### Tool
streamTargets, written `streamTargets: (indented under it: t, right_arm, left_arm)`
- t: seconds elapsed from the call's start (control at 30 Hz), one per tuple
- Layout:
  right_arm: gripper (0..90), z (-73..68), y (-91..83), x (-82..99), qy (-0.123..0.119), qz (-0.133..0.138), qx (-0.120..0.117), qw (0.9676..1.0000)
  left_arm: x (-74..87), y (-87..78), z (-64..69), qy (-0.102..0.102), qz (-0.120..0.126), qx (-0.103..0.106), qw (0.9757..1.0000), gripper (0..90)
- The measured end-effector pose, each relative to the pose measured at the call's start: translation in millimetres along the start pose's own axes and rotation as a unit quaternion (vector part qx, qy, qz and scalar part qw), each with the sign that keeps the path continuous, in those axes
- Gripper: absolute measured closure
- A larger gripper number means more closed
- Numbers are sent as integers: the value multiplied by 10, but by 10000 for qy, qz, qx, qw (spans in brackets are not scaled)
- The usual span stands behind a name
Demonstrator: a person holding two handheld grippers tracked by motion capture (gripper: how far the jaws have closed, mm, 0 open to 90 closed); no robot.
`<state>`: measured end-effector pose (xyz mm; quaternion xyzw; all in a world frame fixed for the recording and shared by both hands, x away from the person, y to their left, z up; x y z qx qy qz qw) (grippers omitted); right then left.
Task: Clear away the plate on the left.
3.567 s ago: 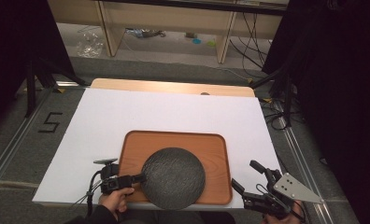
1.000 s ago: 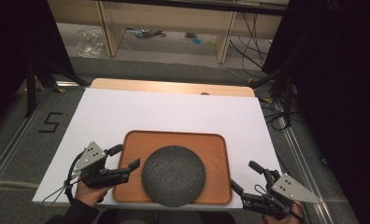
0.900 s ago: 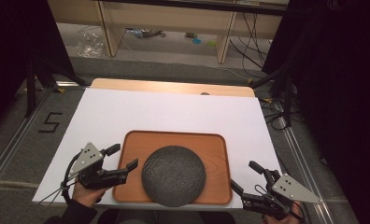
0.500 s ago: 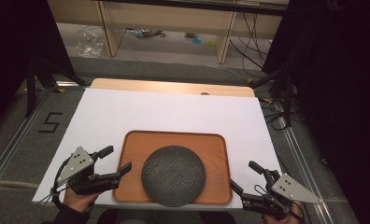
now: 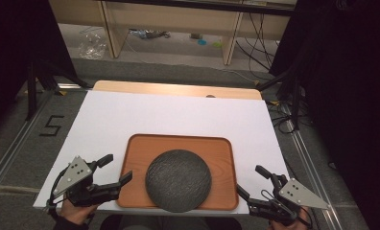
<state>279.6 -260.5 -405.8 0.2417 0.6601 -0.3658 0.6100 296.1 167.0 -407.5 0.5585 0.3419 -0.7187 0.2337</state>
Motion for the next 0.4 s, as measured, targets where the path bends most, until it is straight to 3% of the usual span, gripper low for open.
streamTargets:
  t: [0.4]
  right_arm:
    - [157,0,2,2,4,-10,-5,10000]
  left_arm:
    - [-1,10,-13,-3,-13,16,10000,174]
Point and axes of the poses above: each handheld gripper's, and its own axes: y roughly forward along the jaws, x roughly out of its underside, z roughly to its right, the point moved 4 cm from there along y, roughly forward along the jaws, and after that the axes turned 3 degrees about x, right-handed, at the moved point
